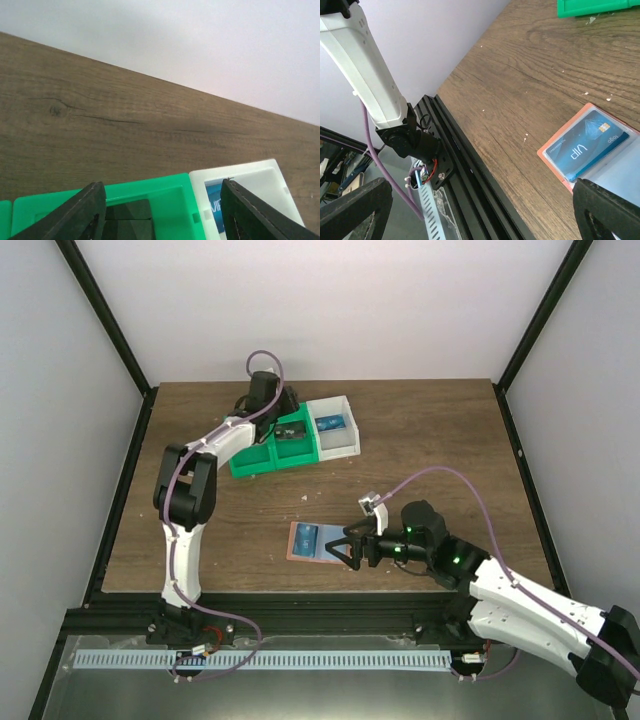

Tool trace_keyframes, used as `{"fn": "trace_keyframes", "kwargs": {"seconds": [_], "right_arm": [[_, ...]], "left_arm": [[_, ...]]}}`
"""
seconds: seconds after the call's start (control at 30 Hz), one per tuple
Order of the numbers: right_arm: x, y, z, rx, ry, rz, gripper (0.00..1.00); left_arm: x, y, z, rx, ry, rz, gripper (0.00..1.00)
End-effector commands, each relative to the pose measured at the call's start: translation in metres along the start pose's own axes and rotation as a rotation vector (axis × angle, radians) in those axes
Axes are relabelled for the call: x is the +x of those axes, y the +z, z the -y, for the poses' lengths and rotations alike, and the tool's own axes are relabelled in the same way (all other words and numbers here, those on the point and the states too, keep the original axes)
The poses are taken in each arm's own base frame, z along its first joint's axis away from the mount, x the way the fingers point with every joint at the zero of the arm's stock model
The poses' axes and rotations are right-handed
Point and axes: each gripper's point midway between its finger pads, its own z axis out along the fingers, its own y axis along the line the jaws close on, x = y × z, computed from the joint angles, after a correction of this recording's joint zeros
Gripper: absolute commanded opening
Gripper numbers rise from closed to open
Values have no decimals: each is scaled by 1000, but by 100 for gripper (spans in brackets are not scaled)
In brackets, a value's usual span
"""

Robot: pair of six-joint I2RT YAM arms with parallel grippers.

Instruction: Take the credit cards out of the card holder

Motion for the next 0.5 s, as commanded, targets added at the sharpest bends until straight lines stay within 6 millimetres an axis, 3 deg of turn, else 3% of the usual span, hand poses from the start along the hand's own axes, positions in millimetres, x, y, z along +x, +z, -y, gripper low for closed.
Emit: {"fn": "trace_keyframes", "kwargs": {"seconds": [0.0, 0.17, 0.3, 0.47], "right_arm": [[-20, -2, -9, 3, -19, 41, 100], [-16, 3, 10, 85, 87, 34, 100], [-9, 7, 36, 196, 202, 30, 100], [-10, 13, 52, 290, 272, 16, 100]], "left_arm": [[-7, -16, 11, 32, 11, -35, 72], [2, -46, 15, 57, 6, -93, 99], [18, -75, 16, 86, -3, -160, 100], [48, -117, 32, 214, -14, -317, 96]]}}
